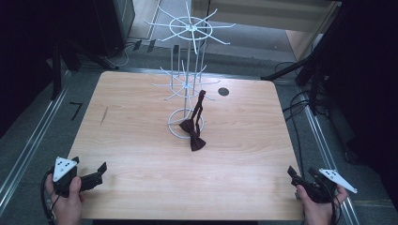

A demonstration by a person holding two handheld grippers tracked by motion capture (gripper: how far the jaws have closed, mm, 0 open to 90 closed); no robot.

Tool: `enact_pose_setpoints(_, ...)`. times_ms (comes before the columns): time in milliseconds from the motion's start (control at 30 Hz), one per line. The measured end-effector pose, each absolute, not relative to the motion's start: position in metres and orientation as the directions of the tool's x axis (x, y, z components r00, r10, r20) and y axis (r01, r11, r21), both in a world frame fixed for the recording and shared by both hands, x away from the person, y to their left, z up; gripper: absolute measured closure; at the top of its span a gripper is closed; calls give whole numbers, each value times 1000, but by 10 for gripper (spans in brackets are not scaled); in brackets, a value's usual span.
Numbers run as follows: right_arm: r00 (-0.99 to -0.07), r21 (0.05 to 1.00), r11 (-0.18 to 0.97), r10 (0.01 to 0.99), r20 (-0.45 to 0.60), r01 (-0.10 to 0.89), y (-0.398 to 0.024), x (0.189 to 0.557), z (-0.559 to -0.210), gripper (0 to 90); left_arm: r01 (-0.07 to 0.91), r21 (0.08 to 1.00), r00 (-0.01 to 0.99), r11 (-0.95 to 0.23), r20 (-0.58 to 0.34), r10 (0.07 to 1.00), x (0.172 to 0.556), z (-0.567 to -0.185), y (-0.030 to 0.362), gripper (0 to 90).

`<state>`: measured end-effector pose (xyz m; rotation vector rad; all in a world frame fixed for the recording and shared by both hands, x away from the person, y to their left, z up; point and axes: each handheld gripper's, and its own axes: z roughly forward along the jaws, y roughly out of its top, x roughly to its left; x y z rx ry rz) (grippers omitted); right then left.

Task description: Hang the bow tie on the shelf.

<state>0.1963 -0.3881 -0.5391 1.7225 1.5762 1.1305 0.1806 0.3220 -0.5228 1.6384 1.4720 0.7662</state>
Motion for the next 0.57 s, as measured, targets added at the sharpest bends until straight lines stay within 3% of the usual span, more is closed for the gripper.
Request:
enact_pose_setpoints(167,-55,832,-180,968,244,525,-393,188,-546,143,513,858,147,-11,-75,986,181,-523,323,1)
enact_pose_setpoints(433,-86,836,-107,980,181,538,-379,188,-551,142,514,858,147,-10,-77,986,181,-523,323,1)
enact_pose_setpoints(567,-70,835,-135,977,203,534,-381,186,-552,143,514,858,148,-14,-72,986,181,-523,322,1)
